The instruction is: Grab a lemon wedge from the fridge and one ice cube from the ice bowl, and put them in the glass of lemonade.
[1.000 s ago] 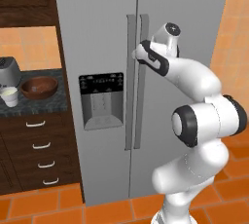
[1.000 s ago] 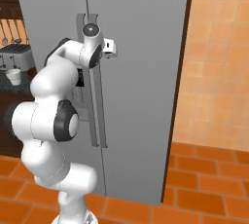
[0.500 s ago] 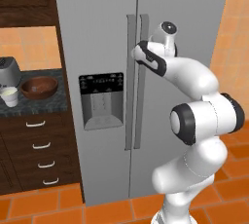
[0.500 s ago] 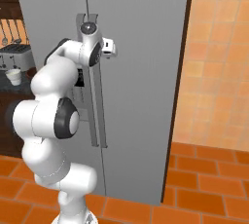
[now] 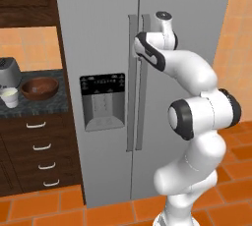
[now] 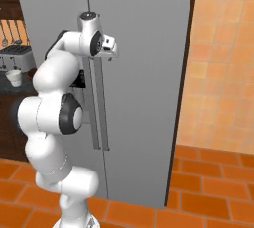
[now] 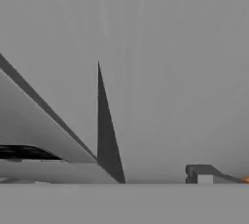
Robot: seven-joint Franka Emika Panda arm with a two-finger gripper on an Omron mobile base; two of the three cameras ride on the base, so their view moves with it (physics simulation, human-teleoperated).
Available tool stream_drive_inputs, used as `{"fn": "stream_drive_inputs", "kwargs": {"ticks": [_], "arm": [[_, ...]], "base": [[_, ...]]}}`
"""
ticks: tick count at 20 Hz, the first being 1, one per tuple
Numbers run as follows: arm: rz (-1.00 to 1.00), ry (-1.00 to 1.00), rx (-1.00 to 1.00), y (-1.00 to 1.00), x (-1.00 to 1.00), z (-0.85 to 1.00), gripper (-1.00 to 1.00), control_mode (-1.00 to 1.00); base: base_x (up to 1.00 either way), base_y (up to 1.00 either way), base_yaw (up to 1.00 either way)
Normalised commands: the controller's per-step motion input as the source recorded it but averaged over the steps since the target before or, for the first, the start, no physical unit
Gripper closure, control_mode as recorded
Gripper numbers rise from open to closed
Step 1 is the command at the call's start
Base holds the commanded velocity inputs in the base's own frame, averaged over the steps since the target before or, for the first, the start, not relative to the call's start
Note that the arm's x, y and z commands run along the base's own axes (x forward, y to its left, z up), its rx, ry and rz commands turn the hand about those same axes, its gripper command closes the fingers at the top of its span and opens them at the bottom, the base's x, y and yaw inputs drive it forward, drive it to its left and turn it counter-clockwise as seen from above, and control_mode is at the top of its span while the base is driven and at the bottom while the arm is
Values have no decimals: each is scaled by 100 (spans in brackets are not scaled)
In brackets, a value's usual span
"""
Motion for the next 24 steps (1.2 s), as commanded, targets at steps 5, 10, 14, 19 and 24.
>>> {"fn": "stream_drive_inputs", "kwargs": {"ticks": [5, 10, 14, 19, 24], "arm": [[-2, -52, 0, 1, -3, -51, -100, -100], [-4, -64, 0, 10, -34, -16, -100, -100], [-3, -37, 0, 6, 16, -53, -100, -100], [-5, -37, 1, 4, 7, -39, -100, -100], [-4, -31, 1, 8, 13, -33, -100, -100]], "base": [[0, 0, 0], [0, 0, 0], [0, 0, 0], [0, 0, 0], [0, 0, 0]]}}
